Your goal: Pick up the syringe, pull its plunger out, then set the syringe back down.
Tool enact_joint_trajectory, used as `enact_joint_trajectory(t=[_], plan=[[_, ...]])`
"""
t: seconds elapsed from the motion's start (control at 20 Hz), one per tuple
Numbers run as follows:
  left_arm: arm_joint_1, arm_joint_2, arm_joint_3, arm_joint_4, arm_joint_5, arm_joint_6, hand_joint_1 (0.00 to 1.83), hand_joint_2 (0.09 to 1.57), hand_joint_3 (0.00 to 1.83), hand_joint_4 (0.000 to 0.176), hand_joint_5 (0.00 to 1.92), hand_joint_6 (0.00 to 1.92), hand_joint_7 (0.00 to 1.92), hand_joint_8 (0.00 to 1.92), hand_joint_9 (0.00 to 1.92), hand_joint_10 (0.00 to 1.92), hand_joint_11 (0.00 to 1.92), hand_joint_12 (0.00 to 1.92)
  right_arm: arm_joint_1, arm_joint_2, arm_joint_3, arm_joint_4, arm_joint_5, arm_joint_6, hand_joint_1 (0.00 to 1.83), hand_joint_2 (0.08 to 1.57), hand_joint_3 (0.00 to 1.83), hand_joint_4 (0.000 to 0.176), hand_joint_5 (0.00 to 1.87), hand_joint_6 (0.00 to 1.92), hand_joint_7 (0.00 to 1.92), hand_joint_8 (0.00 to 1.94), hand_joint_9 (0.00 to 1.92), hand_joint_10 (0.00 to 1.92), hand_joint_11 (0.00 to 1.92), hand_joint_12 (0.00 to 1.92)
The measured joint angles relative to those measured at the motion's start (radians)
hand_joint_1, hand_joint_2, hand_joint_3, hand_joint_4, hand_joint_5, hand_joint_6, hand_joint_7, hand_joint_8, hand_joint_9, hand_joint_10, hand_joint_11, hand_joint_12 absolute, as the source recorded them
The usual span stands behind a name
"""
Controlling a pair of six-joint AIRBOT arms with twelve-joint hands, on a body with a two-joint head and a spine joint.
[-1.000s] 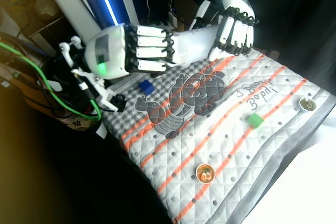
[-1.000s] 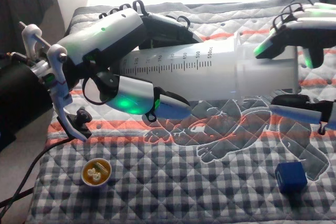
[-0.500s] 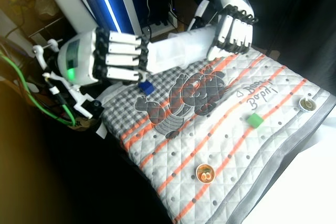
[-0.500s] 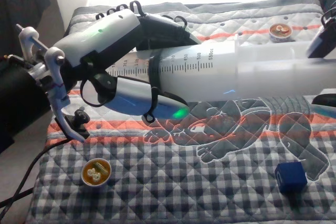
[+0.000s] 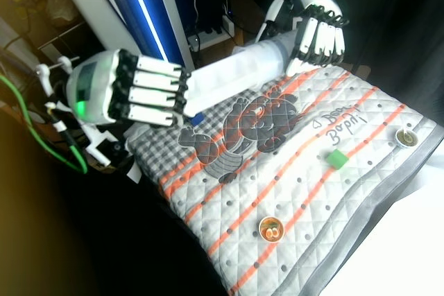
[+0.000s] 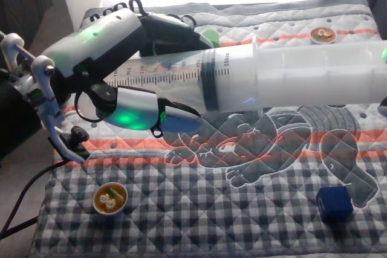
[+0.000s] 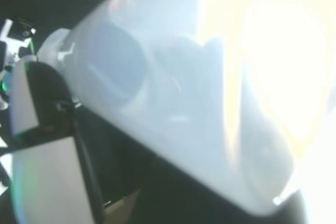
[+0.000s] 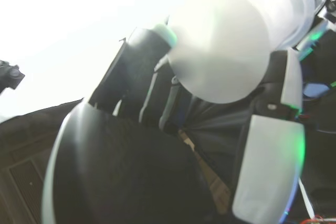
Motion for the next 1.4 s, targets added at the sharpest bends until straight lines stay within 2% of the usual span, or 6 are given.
enact_joint_trajectory(t=[0.5, 0.65, 0.75, 0.9, 1.15, 1.4], plan=[[0.002, 0.012, -0.005, -0.025, 0.019, -0.006, 1.20, 1.18, 0.00, 0.000, 0.95, 1.12, 0.74, 1.32, 0.51, 1.41, 0.29, 1.92, -0.013, 0.006, 0.004, 0.055, 0.015, -0.003, 1.34, 1.03, 0.46, 0.000, 0.75, 1.27, 0.70, 1.57, 0.71, 1.74, 0.78, 1.90], [0.002, 0.012, -0.005, -0.028, 0.021, -0.007, 1.20, 1.18, 0.00, 0.000, 0.94, 1.11, 0.75, 1.32, 0.55, 1.41, 0.35, 1.92, -0.013, 0.006, 0.004, 0.054, 0.015, -0.004, 1.10, 1.04, 0.00, 0.000, 0.16, 0.67, 0.18, 0.54, 0.16, 0.84, 0.12, 1.65], [0.008, 0.012, -0.003, -0.053, 0.027, -0.012, 1.20, 1.17, 0.00, 0.000, 0.95, 1.08, 0.77, 1.31, 0.58, 1.44, 0.42, 1.92, -0.013, 0.006, 0.005, 0.070, 0.015, -0.024, 0.73, 0.84, 0.00, 0.094, 0.03, 0.12, 0.01, 0.03, 0.01, 0.23, 0.00, 1.40], [0.011, 0.025, 0.008, -0.088, 0.041, -0.011, 1.20, 1.19, 0.00, 0.000, 0.93, 1.14, 0.74, 1.32, 0.53, 1.45, 0.36, 1.92, -0.014, 0.016, 0.018, 0.161, 0.018, -0.032, 0.61, 0.82, 0.00, 0.092, 0.02, 0.01, 0.00, 0.00, 0.00, 0.00, 0.00, 1.02], [0.011, 0.014, 0.012, -0.081, 0.026, -0.016, 1.20, 1.21, 0.00, 0.000, 0.92, 1.08, 0.67, 1.50, 0.55, 1.68, 0.52, 1.92, -0.014, 0.015, 0.013, 0.098, 0.021, -0.031, 0.59, 0.86, 0.00, 0.083, 0.04, 0.01, 0.00, 0.00, 0.02, 0.01, 0.00, 1.07], [-0.060, -0.063, 0.095, -0.035, -0.124, -0.015, 1.20, 1.17, 0.00, 0.000, 0.98, 1.02, 0.78, 1.31, 0.47, 1.31, 0.06, 1.90, -0.013, 0.015, 0.013, 0.115, 0.022, -0.031, 0.68, 0.88, 0.01, 0.077, 0.10, 0.03, 0.05, 0.02, 0.10, 0.04, 0.00, 1.05]])
